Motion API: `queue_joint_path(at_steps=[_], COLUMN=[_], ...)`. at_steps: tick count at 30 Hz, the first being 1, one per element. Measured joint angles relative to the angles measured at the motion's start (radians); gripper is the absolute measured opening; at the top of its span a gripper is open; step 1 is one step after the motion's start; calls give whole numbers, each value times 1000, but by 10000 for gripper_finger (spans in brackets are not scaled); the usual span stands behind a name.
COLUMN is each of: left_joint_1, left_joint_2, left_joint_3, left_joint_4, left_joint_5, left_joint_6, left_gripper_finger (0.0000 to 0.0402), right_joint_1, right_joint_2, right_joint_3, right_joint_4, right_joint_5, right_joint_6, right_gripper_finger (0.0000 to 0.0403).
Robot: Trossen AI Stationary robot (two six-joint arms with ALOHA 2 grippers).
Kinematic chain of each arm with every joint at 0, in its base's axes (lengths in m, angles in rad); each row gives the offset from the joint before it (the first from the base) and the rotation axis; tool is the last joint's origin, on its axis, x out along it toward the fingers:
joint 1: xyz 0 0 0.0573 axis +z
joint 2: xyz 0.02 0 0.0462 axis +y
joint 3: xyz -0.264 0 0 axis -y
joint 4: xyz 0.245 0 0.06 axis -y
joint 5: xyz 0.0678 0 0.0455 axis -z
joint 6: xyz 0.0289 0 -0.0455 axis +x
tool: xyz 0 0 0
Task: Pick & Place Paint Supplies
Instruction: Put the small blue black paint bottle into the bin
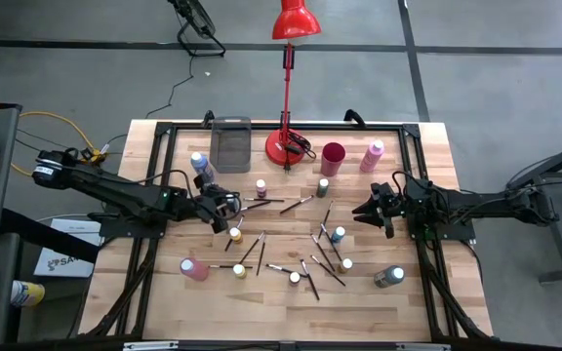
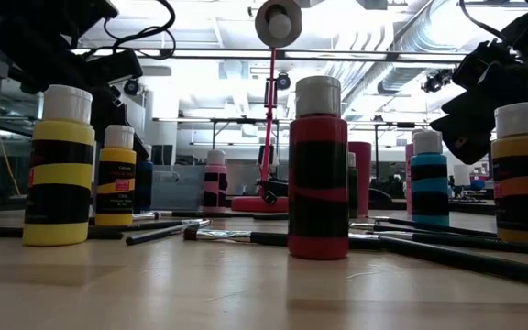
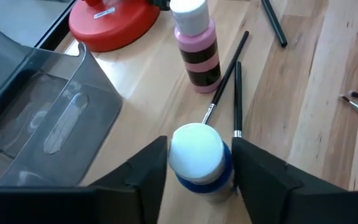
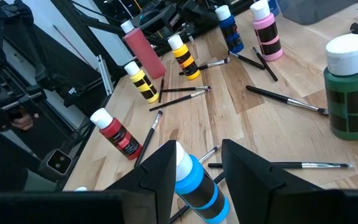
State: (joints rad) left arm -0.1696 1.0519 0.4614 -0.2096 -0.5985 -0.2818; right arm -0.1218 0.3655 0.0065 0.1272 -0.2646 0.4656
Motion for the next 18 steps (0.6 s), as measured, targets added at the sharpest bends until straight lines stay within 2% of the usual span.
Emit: queue_joint_path(at_steps=[6, 11, 18], left_joint_1=[0, 0, 5], left_joint_2=[0, -9, -28], left_joint_3=[0, 6, 154], left_joint_4=[2, 41, 24], left_joint_5=[-9, -9, -97], left_joint_6=[-17, -13, 92], left_gripper_finger=[126, 118, 116], right_joint_1=[0, 0, 0], right_joint_2=[0, 0, 0], right_joint_3=[0, 0, 0], right_joint_4=[0, 0, 0], right_joint_5=[0, 0, 0], right_joint_6=[0, 0, 0], right_gripper_finger=[122, 122, 122])
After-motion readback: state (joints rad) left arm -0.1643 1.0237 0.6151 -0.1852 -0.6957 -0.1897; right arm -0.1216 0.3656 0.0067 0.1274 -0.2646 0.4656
